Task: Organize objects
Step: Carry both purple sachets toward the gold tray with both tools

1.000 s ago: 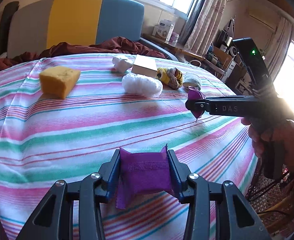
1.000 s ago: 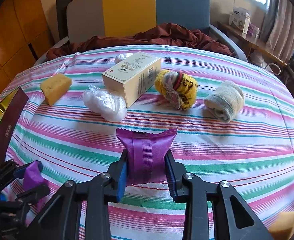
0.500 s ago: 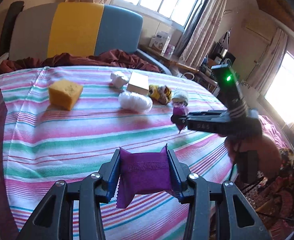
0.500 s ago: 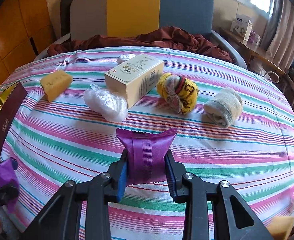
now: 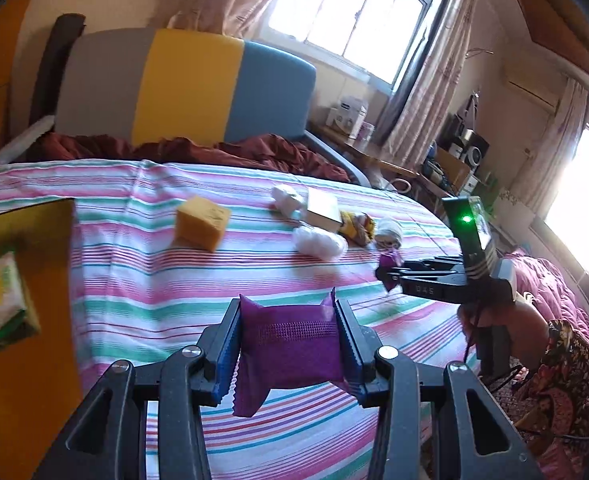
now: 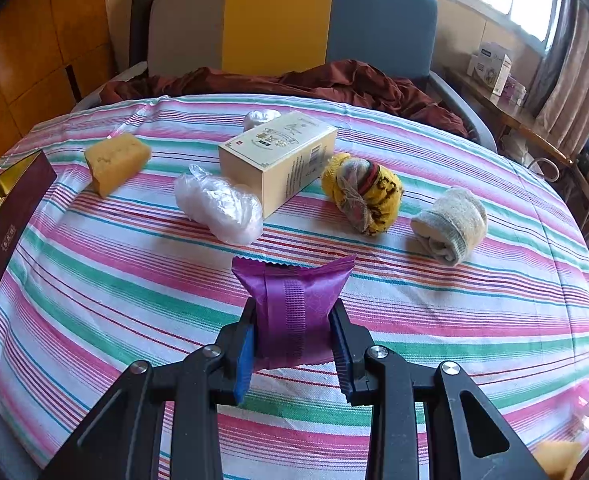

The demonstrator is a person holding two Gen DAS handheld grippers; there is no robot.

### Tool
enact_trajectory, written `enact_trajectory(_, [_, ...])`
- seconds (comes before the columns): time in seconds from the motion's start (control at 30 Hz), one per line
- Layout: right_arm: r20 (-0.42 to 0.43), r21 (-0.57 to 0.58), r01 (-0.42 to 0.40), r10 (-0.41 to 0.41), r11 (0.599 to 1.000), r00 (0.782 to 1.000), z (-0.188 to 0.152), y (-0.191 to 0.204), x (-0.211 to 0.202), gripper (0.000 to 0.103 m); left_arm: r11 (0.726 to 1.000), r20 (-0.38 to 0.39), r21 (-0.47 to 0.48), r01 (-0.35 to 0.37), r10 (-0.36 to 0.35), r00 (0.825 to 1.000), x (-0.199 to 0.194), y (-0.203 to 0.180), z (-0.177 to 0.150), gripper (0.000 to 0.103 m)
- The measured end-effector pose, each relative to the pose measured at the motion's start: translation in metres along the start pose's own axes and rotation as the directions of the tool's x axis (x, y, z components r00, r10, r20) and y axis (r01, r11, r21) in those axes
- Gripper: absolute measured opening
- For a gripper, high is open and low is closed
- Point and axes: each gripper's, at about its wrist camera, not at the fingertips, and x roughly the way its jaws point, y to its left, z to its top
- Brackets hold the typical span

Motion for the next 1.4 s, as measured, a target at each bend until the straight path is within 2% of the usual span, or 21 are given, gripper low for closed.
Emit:
enact_trajectory(0.37, [0.084, -0.034, -0.032, 0.035, 0.999, 0.996, 0.001, 0.012, -0.013, 0.034, 0.99, 0.031, -0.098, -0.103, 0.106, 0.994, -0.032, 0.06, -0.004, 0.045])
enact_trajectory(0.57, [0.098, -0.076, -0.062, 0.069, 0.995, 0.993, 0.0, 0.028, -0.017, 0.034, 0.979, 0.03, -0.147, -0.139, 0.145, 0.989, -0.046, 0.091, -0.005, 0.045])
enact_trajectory(0.8, [0.141, -0.065, -0.157, 0.164, 0.986, 0.976, -0.001, 0.057, -0.038, 0.034, 0.961, 0.004, -0.199, -0.192, 0.197, 0.98, -0.059, 0.127, -0.016, 0.045])
enact_trajectory(0.9, [0.151, -0.069, -0.207, 0.215, 0.976, 0.965, 0.0, 0.077, -0.046, 0.034, 0.955, -0.011, -0.213, -0.206, 0.208, 0.978, -0.063, 0.139, -0.021, 0.045])
enact_trajectory(1.07, [0.165, -0.096, -0.289, 0.301, 0.953, 0.939, 0.001, 0.118, -0.061, 0.034, 0.946, -0.082, -0.22, -0.239, 0.226, 0.971, -0.066, 0.163, -0.025, 0.045])
enact_trajectory(1.27, [0.175, -0.147, -0.38, 0.402, 0.913, 0.899, 0.005, 0.175, -0.077, 0.034, 0.935, -0.176, -0.197, -0.293, 0.26, 0.949, -0.065, 0.185, -0.027, 0.045])
enact_trajectory(1.4, [0.172, -0.172, -0.426, 0.453, 0.888, 0.875, 0.009, 0.207, -0.084, 0.034, 0.936, -0.223, -0.18, -0.303, 0.261, 0.939, -0.063, 0.194, -0.03, 0.045])
